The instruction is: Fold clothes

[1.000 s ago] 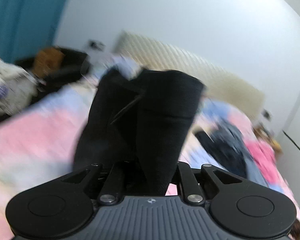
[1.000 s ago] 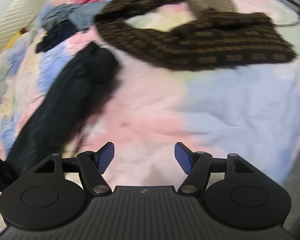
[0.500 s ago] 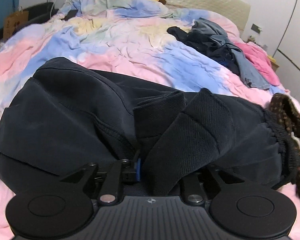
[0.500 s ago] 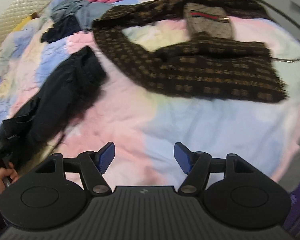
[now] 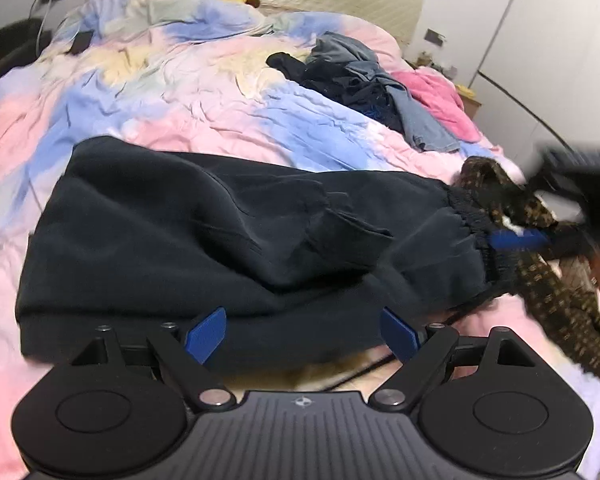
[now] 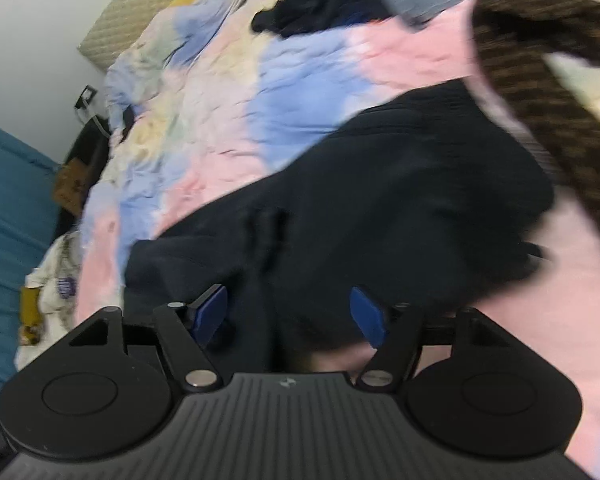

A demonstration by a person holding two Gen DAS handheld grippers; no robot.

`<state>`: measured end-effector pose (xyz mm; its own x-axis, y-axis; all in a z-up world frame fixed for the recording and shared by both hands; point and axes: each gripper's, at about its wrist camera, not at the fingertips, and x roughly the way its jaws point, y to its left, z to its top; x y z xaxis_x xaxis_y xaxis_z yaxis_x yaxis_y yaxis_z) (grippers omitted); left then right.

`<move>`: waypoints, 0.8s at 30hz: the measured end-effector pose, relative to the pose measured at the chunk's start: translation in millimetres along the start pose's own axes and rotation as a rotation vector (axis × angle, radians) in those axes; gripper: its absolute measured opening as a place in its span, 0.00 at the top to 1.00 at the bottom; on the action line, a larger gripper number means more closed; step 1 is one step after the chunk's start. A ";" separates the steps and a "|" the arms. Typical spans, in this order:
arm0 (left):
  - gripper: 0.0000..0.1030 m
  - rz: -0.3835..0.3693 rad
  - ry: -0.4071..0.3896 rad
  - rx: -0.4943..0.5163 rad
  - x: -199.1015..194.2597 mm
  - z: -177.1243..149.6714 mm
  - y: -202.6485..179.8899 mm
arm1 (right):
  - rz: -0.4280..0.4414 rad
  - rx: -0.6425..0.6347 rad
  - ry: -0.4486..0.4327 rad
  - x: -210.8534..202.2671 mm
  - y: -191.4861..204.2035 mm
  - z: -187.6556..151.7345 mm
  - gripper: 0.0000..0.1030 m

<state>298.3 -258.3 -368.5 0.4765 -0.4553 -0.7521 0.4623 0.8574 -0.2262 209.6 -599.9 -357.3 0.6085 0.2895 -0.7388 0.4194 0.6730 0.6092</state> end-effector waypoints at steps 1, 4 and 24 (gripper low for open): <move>0.24 -0.005 0.005 0.009 6.1 2.2 2.3 | 0.005 0.019 0.017 15.1 5.5 9.0 0.31; 0.28 -0.010 0.023 0.041 25.3 8.7 5.8 | 0.014 0.071 0.070 59.7 20.9 34.7 0.31; 0.74 -0.074 0.150 0.237 104.5 17.7 9.3 | 0.025 -0.056 0.233 181.6 33.2 68.4 0.91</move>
<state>365.6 -302.2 -438.3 0.3276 -0.4589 -0.8259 0.6620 0.7352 -0.1459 380.1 -571.5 -451.6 0.4439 0.4510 -0.7743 0.3643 0.6987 0.6157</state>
